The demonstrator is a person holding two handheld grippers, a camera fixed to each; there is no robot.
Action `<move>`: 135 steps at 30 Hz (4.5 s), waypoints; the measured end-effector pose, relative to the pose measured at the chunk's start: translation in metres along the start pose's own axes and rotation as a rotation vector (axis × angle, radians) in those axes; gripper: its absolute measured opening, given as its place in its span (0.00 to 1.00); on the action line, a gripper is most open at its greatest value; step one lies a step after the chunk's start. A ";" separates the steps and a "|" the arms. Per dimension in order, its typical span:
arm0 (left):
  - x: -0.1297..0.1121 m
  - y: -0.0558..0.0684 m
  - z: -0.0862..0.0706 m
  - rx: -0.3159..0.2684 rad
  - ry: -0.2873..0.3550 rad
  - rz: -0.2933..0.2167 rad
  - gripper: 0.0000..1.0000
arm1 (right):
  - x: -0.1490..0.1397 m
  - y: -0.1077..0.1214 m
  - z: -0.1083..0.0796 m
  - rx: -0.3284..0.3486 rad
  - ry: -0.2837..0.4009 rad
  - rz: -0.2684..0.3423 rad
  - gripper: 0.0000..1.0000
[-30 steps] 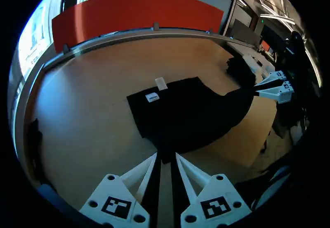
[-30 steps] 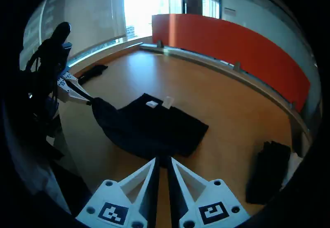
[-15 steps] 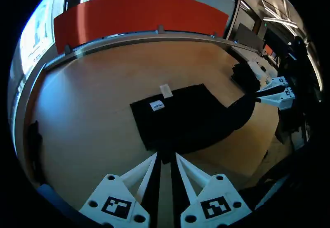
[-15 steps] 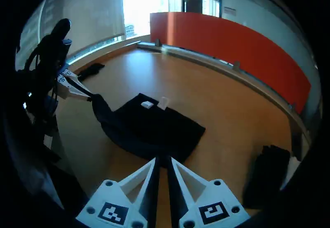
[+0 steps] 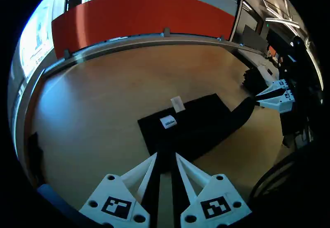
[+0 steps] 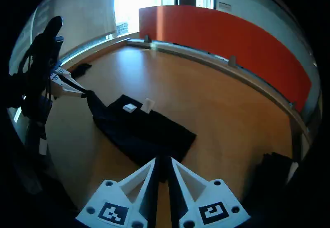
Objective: Fold towel
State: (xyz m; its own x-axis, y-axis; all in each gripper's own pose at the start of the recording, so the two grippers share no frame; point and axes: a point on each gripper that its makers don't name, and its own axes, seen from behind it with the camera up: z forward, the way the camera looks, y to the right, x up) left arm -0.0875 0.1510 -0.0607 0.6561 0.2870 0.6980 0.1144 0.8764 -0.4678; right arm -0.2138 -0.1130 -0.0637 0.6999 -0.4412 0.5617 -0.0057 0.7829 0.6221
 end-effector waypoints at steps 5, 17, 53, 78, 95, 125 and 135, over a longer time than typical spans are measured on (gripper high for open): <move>0.005 -0.008 0.017 0.006 -0.013 0.004 0.15 | -0.001 0.010 0.016 -0.007 -0.016 0.027 0.12; 0.000 -0.015 0.045 0.005 -0.039 0.024 0.15 | -0.009 0.023 0.036 -0.016 -0.051 0.052 0.12; 0.013 -0.061 0.092 0.148 0.005 -0.011 0.76 | -0.007 0.064 0.084 -0.170 -0.047 0.123 0.72; -0.011 -0.046 0.060 0.137 0.013 -0.047 0.84 | -0.019 0.047 0.046 -0.160 -0.020 0.110 0.79; -0.038 -0.042 0.035 0.167 0.021 -0.105 0.84 | -0.034 0.033 0.034 -0.134 -0.022 0.105 0.79; -0.093 -0.048 -0.009 0.250 -0.002 -0.187 0.84 | -0.078 0.018 0.051 0.009 -0.130 -0.059 0.72; -0.101 -0.049 -0.014 0.254 -0.006 -0.199 0.84 | -0.093 0.013 0.053 0.052 -0.175 -0.066 0.47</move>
State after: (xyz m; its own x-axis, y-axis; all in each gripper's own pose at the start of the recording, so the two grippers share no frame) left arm -0.1490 0.0742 -0.1156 0.6348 0.1024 0.7659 0.0494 0.9838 -0.1725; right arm -0.3165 -0.0847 -0.0786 0.5655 -0.5637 0.6020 -0.0039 0.7281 0.6854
